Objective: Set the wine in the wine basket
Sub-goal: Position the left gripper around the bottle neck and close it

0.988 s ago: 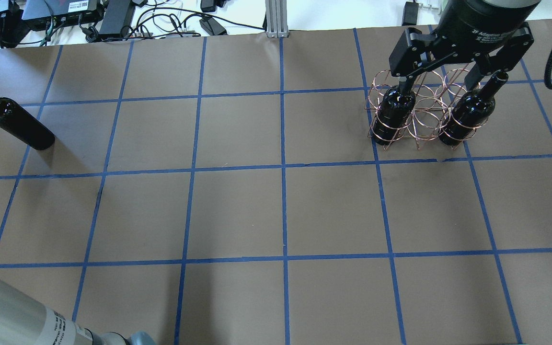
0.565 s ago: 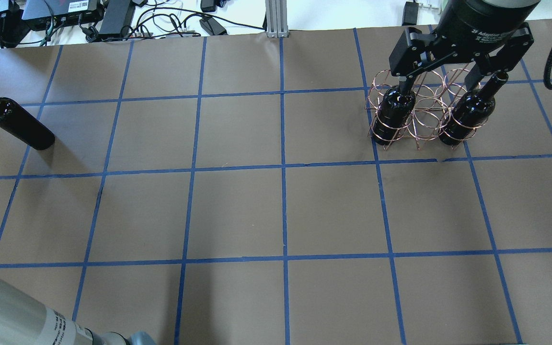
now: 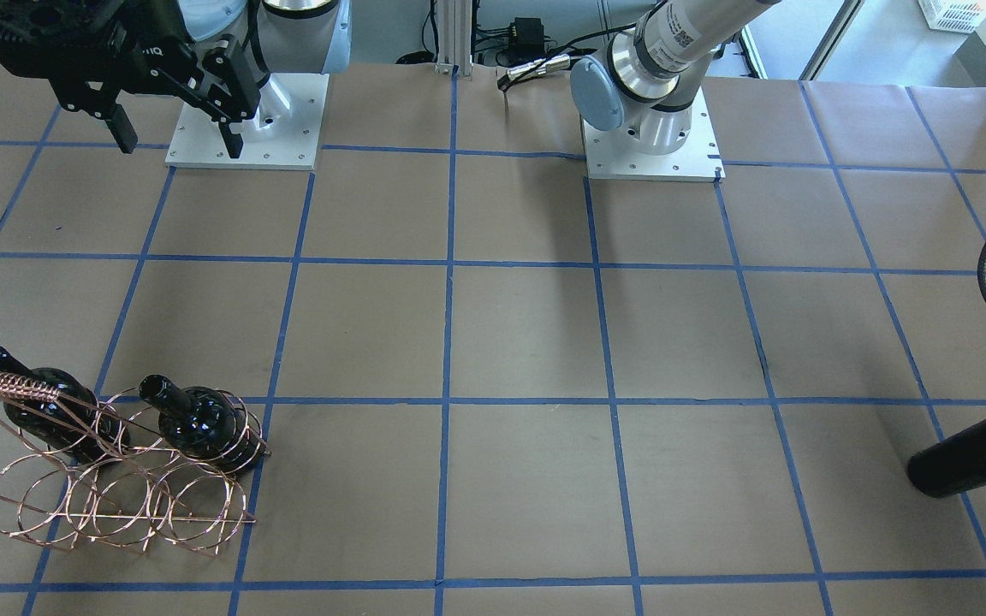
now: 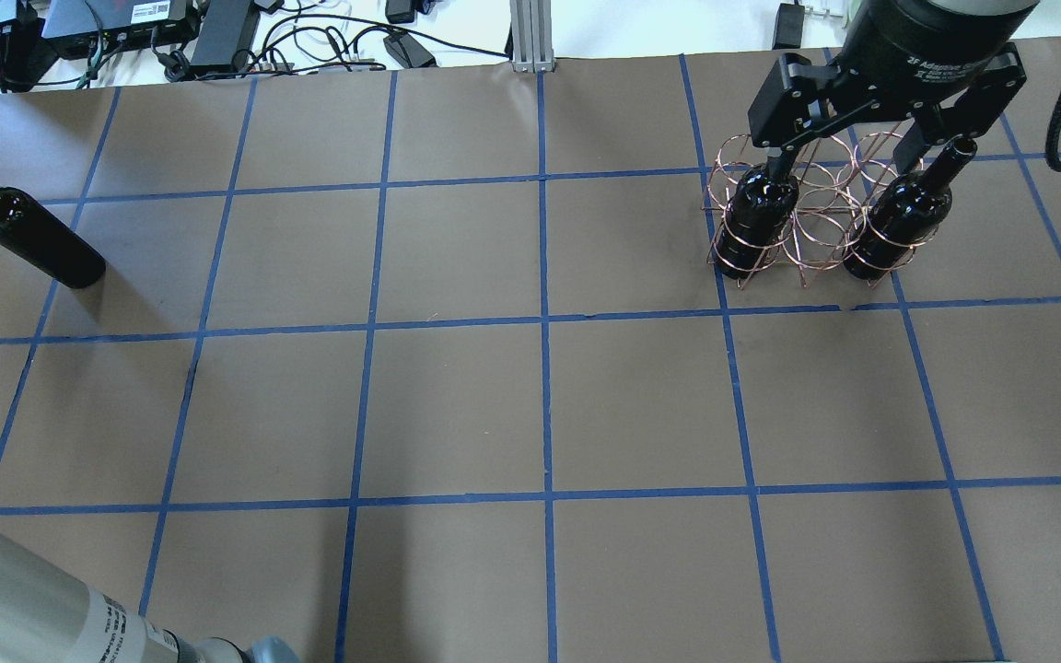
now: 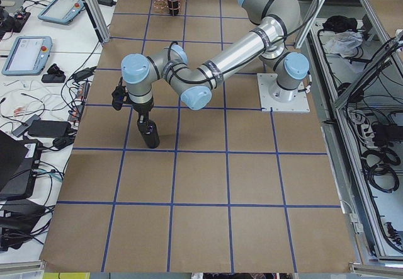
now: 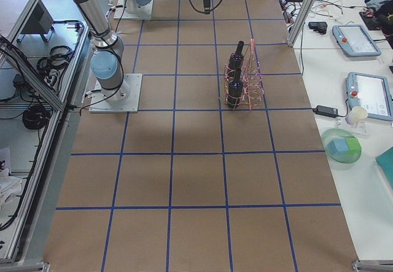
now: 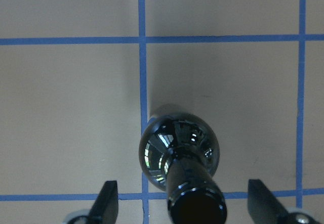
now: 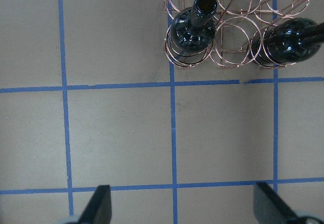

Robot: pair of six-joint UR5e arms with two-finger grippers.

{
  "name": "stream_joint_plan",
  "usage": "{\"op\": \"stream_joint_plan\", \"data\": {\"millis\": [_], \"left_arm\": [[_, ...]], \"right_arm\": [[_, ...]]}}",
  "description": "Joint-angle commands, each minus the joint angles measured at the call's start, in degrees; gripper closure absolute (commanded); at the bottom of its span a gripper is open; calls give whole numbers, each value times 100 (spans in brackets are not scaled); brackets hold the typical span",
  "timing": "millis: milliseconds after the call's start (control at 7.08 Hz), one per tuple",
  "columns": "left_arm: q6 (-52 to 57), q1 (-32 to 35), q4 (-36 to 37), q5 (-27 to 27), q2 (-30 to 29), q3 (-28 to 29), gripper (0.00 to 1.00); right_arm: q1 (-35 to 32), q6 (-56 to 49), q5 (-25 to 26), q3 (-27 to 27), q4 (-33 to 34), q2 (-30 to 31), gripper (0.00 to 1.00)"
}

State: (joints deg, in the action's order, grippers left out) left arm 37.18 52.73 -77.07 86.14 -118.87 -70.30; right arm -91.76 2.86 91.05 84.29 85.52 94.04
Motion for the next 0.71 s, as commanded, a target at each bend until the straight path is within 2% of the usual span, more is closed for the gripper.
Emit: {"op": "stream_joint_plan", "data": {"millis": [0,141,424,565], "left_arm": [[-27,0,78,-62,-66,-10,14],[-27,17,78,-62,-66,7,18],[-44,53,86,-97,-66,7,19],[-36,53,86,-97,-66,7,27]], "right_arm": [[0,-31,0,0,0,0,0],[0,-31,9,0,0,0,0],[0,-31,9,0,8,0,0],[0,-31,0,0,52,-9,0]]}}
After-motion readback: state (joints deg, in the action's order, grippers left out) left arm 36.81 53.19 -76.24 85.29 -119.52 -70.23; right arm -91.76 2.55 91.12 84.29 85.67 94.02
